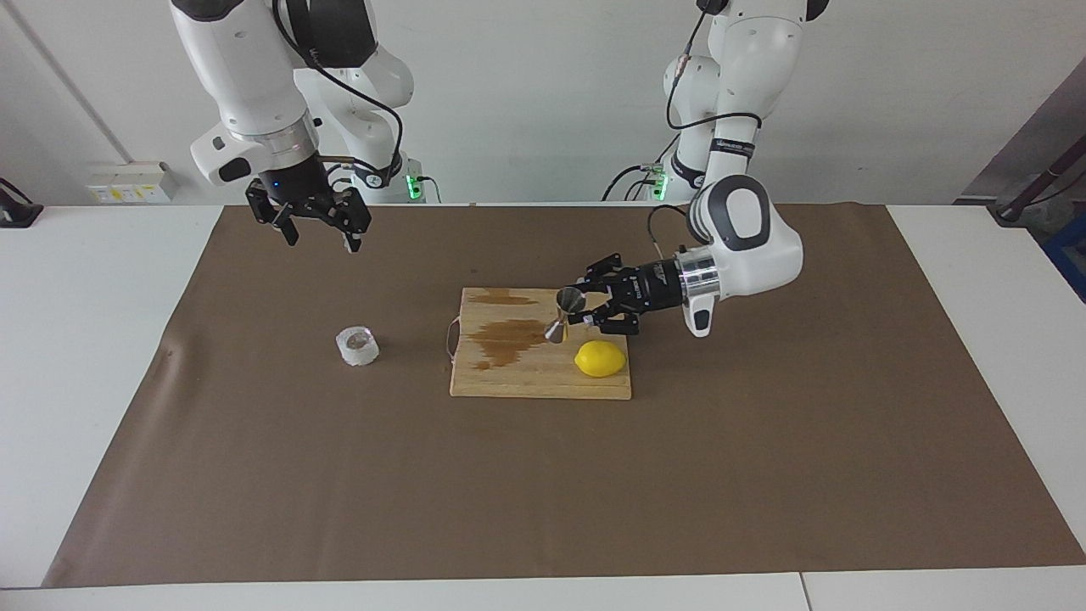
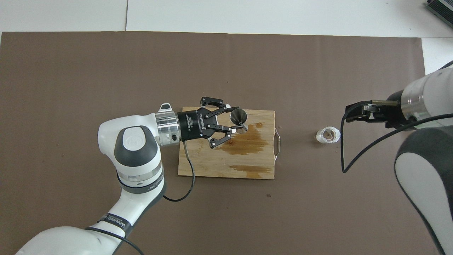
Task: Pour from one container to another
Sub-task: 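Carry the metal cup onto the cutting board with the left gripper, then open the left gripper to release the metal cup on the board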
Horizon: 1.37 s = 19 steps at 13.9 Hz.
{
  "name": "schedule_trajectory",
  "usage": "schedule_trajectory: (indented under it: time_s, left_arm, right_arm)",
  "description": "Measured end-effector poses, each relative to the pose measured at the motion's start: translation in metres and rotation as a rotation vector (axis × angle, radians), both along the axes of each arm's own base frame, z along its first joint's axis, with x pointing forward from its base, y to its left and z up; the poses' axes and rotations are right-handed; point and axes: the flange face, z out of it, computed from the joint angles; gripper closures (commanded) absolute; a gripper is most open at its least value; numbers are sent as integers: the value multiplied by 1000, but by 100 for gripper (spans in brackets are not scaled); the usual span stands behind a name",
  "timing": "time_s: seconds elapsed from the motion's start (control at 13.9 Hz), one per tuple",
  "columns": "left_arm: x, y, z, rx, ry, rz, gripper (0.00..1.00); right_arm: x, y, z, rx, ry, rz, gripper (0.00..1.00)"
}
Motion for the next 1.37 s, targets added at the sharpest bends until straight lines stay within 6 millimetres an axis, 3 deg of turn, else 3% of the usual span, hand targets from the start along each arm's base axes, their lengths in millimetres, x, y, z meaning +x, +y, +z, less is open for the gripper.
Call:
schedule_trajectory:
  time_s: [0.14, 0.36, 1.08, 1.15, 1.37]
  left_arm:
    - [-21, -18, -14, 23, -31, 32, 100]
    - [-41, -27, -32, 59, -80, 70, 100]
    - [-74, -42, -53, 151, -185, 57, 100]
    - [-76, -42, -55, 157, -195, 51, 94]
    - [-77, -41, -56, 163, -205, 46, 64]
  right_arm:
    - [0, 0, 0, 0, 0, 0, 0]
    - [0, 0, 0, 0, 0, 0, 0]
    - [0, 0, 0, 0, 0, 0, 0]
    - [0, 0, 0, 0, 0, 0, 0]
    - [0, 0, 0, 0, 0, 0, 0]
